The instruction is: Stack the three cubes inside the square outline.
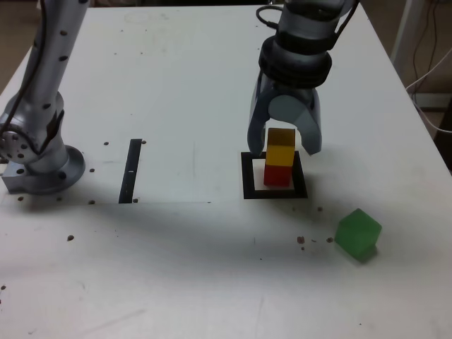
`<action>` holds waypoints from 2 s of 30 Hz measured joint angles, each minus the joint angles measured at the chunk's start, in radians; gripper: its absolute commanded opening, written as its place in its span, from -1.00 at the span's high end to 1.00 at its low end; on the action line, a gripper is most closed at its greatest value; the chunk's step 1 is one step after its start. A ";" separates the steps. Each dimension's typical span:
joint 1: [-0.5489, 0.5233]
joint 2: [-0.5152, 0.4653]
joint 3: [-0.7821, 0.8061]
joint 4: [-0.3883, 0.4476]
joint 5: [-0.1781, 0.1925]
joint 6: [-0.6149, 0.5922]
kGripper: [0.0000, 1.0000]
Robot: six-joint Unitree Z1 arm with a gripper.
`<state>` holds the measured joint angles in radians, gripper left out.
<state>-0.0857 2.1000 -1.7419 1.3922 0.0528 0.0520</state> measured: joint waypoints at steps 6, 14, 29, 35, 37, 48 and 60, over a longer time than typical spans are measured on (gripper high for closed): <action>0.000 -0.074 0.016 0.001 0.034 -0.002 -0.99; -0.023 -0.100 -0.018 0.025 0.051 -0.003 -1.00; -0.158 0.011 -0.258 0.134 0.052 -0.003 -1.00; -0.202 0.076 -0.324 0.145 0.045 -0.003 -1.00; -0.211 0.097 -0.350 0.148 0.043 -0.002 -1.00; -0.231 0.255 -0.519 0.172 0.016 0.044 -1.00; -0.234 0.318 -0.597 0.193 0.016 0.084 -0.99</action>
<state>-0.3193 2.4178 -2.3386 1.5851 0.0687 0.1357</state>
